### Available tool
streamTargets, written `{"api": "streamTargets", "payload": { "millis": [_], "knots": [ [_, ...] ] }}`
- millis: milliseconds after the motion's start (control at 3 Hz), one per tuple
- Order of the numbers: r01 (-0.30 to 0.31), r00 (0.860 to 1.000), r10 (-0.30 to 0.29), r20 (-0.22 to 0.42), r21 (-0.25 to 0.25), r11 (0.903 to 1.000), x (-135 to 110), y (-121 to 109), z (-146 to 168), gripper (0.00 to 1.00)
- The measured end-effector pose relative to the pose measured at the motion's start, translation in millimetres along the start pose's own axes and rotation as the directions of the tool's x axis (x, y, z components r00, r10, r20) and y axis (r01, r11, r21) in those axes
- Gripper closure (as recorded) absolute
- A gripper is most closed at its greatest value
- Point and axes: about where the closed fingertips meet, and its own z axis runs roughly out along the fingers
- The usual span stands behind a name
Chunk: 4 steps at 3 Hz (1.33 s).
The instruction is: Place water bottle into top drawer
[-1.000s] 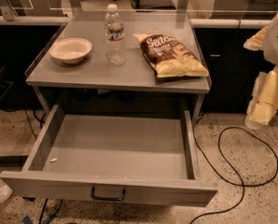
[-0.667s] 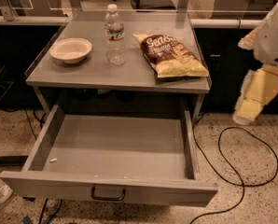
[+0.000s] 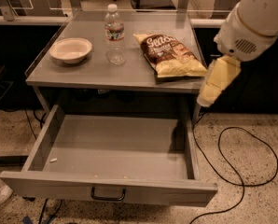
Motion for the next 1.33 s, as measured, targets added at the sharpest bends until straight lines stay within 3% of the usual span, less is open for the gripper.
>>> {"api": "streamTargets", "payload": {
  "millis": [333,667,1000,1333],
  "knots": [
    [-0.049,0.998,0.050,0.040,-0.015,0.9987,-18,-17,22,0.00],
    [-0.054,0.998,0.054,0.041,-0.018,0.9984,-19,-18,24,0.00],
    [-0.100,0.990,0.104,0.093,-0.045,0.9940,-23,-20,30,0.00],
    [-0.193,0.965,0.203,0.167,-0.077,0.9782,-44,-33,46,0.00]
  ]
}}
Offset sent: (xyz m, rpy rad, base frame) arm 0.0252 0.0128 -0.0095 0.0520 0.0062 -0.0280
